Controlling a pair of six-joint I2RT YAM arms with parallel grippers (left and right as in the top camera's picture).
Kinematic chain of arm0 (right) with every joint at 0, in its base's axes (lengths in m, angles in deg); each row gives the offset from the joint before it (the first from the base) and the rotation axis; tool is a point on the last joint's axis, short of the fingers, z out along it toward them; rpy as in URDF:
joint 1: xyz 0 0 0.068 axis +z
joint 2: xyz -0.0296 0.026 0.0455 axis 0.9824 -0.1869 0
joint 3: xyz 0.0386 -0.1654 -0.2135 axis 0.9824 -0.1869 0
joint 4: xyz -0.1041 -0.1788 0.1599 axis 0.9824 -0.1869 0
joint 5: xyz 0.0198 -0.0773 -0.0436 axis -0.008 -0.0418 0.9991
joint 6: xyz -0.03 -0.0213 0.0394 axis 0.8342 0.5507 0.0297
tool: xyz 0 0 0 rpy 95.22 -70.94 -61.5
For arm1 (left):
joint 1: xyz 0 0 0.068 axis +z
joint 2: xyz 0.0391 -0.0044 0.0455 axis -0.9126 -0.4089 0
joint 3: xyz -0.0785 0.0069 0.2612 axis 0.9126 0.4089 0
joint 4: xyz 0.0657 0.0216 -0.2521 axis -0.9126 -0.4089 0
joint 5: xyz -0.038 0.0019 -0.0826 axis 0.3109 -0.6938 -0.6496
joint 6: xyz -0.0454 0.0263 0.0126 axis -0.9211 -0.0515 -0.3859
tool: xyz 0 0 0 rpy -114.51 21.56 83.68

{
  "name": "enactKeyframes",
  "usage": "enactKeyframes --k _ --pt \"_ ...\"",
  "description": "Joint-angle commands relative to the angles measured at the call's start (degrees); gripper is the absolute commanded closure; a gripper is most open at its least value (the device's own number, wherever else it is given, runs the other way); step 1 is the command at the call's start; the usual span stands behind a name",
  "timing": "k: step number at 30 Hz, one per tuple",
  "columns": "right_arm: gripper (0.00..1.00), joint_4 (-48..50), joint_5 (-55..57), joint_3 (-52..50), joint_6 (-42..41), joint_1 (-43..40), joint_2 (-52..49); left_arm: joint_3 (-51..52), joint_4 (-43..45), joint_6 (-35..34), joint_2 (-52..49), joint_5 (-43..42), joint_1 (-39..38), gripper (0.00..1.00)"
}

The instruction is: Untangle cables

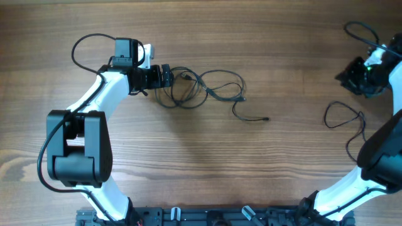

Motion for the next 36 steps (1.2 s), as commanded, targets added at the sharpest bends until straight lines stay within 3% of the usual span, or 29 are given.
enactKeyframes --k 1,3,5,12,14,16,17,18,21,29,36 --pt "0.66 -1.0 -6.9 -0.8 4.0 3.3 -0.3 0.2 0.2 -0.1 -0.7 -0.1 -0.2 0.0" --pt "0.65 -0.4 -7.0 -1.9 4.0 5.6 -0.3 0.2 0.4 -0.1 -0.7 -0.1 -0.2 0.03" --pt "0.64 0.6 -7.0 -2.7 3.8 7.8 -0.3 0.2 0.4 -0.1 -0.7 -0.1 -0.2 0.13" --pt "0.53 5.2 -7.0 -5.4 1.8 17.3 -0.3 0.2 0.6 -0.1 -0.7 -0.1 -0.2 0.22" --pt "0.51 7.4 -7.0 -6.4 -0.3 20.1 -0.3 0.2 0.6 -0.1 -0.7 -0.1 -0.2 0.11" --pt "0.51 9.4 -6.9 -7.1 -2.4 22.9 -0.3 0.2 0.6 -0.1 -0.7 -0.1 -0.2 0.11" --pt "0.51 10.6 -7.0 -7.5 -3.0 24.4 -0.3 0.2 0.6 -0.1 -0.7 -0.1 -0.2 0.19" --pt "0.51 11.8 -6.8 -7.7 -3.8 25.9 -0.3 0.2 0.6 -0.1 -0.7 -0.1 -0.2 0.33" --pt "0.5 16.6 -6.5 -8.8 -5.5 31.1 -0.3 0.2 0.6 -0.1 -0.7 -0.1 -0.2 0.46" --pt "0.48 25.7 8.7 -11.3 -13.0 43.3 -0.8 0.2 0.8 -0.1 -0.7 -0.1 -0.2 0.51" --pt "0.46 28.4 21.4 -11.3 -12.9 49.8 -2.6 0.2 0.8 -0.1 -0.7 -0.1 -0.2 0.48"
